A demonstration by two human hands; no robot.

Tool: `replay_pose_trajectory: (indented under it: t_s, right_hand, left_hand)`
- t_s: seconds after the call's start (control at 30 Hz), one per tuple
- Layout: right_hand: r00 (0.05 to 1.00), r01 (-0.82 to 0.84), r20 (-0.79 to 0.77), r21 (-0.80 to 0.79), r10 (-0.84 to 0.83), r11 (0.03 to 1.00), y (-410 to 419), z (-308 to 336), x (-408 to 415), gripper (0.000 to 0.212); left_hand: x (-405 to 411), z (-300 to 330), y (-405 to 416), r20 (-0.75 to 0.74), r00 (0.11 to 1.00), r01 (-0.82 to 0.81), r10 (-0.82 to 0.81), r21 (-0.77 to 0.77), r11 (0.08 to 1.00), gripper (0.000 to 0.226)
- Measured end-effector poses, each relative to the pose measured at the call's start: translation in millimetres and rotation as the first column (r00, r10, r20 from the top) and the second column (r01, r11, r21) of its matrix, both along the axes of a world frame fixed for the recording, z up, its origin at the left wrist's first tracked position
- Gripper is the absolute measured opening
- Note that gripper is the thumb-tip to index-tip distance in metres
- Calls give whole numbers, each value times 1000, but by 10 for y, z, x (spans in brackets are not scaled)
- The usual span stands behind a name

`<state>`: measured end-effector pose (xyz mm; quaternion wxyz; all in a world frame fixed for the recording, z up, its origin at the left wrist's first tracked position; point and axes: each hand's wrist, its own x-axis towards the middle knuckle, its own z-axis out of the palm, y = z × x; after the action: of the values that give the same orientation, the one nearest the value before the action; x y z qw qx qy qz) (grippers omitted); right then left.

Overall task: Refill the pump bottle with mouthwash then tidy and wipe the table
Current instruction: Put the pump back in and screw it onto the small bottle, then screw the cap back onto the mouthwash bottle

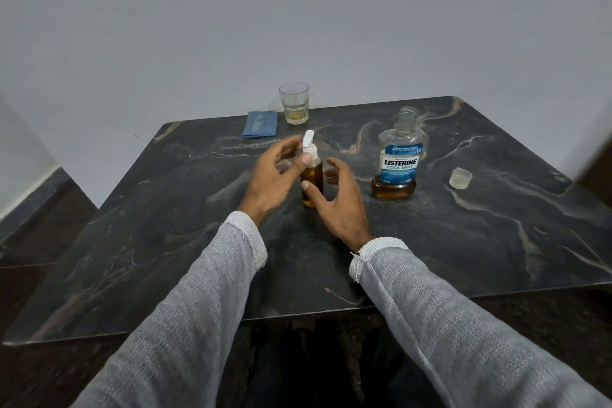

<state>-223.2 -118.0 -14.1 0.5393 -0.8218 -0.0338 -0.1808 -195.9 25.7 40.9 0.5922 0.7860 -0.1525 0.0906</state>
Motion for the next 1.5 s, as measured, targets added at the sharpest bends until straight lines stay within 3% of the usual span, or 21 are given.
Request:
replay_pose_trajectory:
  t_s: [0.17,0.27,0.4,0.53,0.67,0.8,0.97,1.1,1.23,1.3,1.4,1.5]
  right_hand:
    - [999,32,15,16,-32,999,-189,-8,-123,52]
    - [996,73,52,-3,-72,997,-396,-13,-201,37]
    - [982,149,121,-12,-147,989,-725,-24,-275,21]
    - [958,255,149,-55,-245,965,-1080,-27,-311,19]
    - [915,377,206,-124,-348,918,-1408,1,-298,13]
    - [834,544,264,-252,-484,800,-1716,6,-228,30]
    - [820,537,2,-351,-573,767,-1877,12,-69,55]
    - [807,496,-75,-455,-586,740,-1867,-10,-23,53]
    - [830,499,-35,-400,-557,769,-1914,-9,-26,42]
    - [873,475,32,-284,-487,833,-1916,-11,-63,41]
    - [941,337,68,-103,-331,936,-1899,12,-154,45]
    - [973,223,73,-42,-219,974,-1906,143,-210,54]
  left_hand:
    - [-290,-73,-20,123,960,-252,253,-26,967,19]
    - [-458,-158,-161,165,956,-244,244,-18,970,12]
    - [-569,-244,-504,179,977,-113,112,-5,994,12]
    - [-525,-317,-859,116,992,-41,39,12,999,24]
    - [-369,-383,-1179,-42,998,-50,51,43,998,51]
    - [-228,-415,-1424,-105,993,-49,53,44,998,70]
    - [-155,-461,-1618,-143,989,-31,27,-23,999,69]
    - [-132,-552,-1648,-134,990,-37,36,-1,999,55]
    - [-122,-582,-1621,-105,992,-64,67,26,998,46]
    - [-129,-582,-1612,-101,993,-65,66,21,998,44]
    - [-141,-575,-1604,-105,993,-57,59,21,998,43]
    - [-154,-573,-1611,-106,993,-54,56,16,998,43]
